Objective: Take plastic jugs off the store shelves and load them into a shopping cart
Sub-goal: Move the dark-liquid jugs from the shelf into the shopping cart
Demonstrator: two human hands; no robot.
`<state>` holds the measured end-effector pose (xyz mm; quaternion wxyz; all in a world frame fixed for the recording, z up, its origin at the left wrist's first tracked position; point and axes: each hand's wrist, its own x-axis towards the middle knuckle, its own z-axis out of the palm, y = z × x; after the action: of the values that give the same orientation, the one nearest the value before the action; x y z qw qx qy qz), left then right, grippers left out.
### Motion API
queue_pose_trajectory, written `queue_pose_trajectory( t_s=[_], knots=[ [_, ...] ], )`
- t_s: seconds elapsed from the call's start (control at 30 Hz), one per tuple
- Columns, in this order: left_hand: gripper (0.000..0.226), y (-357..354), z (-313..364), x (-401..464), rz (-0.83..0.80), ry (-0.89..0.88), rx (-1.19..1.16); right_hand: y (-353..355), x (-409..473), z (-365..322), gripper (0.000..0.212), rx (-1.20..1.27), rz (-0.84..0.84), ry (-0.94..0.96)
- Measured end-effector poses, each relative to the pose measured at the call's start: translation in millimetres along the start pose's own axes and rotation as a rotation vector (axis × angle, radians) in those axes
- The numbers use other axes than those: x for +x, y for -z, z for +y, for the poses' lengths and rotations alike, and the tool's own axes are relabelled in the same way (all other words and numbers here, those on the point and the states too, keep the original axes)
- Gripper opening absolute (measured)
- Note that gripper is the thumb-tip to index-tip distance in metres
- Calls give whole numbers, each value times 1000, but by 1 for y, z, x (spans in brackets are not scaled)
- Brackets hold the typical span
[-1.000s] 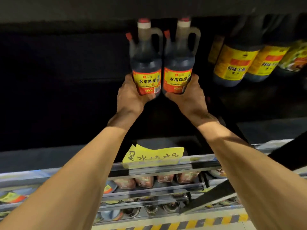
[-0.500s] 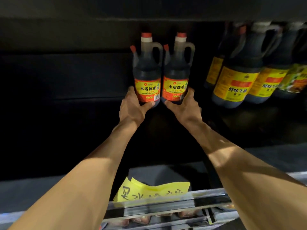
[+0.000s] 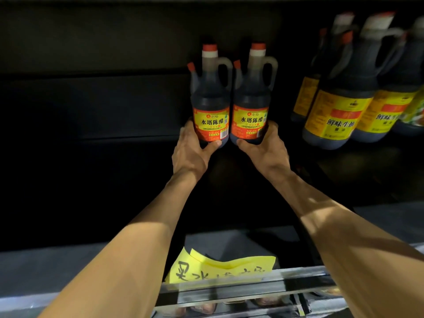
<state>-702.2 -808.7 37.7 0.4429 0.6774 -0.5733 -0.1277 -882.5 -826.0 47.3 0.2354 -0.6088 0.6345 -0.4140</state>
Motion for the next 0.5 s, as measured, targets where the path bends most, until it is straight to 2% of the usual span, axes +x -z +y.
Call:
queue_pose_trajectory(
  t_s=[0.23,0.4,0.5],
  knots=[
    [78,-1,-2,0,16,-15,-25,0,-1,0,81,5,-7,9],
    [83,-1,-6,2,-11,-15,-73,-4,4,4,82,-2,-17,8],
    [94,5,-6,0,-41,30,-134,-6,5,6,92,2,-45,3]
  ],
)
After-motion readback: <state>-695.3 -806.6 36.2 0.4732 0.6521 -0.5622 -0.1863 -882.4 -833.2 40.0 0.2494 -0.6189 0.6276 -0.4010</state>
